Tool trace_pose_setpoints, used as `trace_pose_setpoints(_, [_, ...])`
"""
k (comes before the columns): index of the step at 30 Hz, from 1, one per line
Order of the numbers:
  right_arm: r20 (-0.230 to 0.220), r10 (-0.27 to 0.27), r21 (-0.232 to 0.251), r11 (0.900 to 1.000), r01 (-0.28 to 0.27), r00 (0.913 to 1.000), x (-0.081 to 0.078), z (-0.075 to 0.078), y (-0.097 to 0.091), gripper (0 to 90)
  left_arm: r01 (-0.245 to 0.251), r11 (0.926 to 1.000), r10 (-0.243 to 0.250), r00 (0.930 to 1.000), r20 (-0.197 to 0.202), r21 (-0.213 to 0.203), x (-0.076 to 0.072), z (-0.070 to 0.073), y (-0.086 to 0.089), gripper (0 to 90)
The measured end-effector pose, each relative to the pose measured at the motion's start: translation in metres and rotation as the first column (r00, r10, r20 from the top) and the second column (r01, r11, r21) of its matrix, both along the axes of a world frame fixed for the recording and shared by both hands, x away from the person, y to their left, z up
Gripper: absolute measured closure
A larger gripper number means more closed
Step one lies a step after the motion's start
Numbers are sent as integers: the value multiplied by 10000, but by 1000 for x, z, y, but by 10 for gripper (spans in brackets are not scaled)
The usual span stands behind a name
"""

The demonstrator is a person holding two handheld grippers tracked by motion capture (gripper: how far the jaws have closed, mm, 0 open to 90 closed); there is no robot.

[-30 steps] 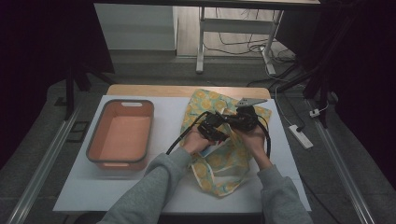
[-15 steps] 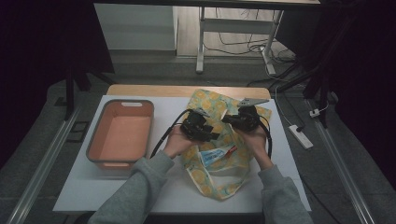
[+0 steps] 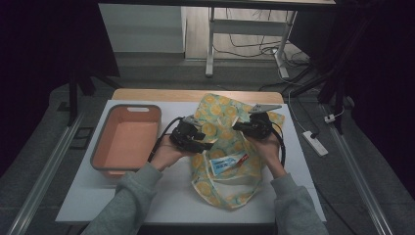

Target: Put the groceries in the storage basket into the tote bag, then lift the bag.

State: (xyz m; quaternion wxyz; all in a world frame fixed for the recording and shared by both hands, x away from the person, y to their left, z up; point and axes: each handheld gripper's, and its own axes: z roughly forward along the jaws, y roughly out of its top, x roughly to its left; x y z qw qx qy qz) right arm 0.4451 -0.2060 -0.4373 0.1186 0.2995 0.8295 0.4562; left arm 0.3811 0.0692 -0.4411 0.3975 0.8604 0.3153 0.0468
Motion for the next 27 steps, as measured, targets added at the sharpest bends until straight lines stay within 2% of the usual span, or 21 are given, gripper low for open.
trace_pose_setpoints(3, [31,57,-15,10000,-57,10000,-2,1,-1,897,34,10000,-34,10000,-5,4,-6,1,10,438])
trace_pose_setpoints(10, [59,189,-185,9997,-188,9998,-11,0,-4,897,-9,9993,13,9999,-112,366,-18,-1,32,393])
trace_pose_setpoints(14, [-5,236,-201,9995,-236,9997,-15,-1,-5,898,-150,9998,152,9998,-141,148,-17,0,39,378])
trace_pose_setpoints(19, [13,339,-329,9989,-339,9994,-19,-3,-5,898,-339,9993,341,9993,-124,184,-16,0,43,342])
trace_pose_setpoints(22, [-10,374,-333,9987,-375,9993,-19,-4,-4,897,-493,9980,495,9988,-39,407,-16,-1,43,314])
trace_pose_setpoints(27, [-20,468,-429,9980,-468,9989,-20,-5,-1,897,-752,9949,747,9972,95,674,-13,-6,33,246])
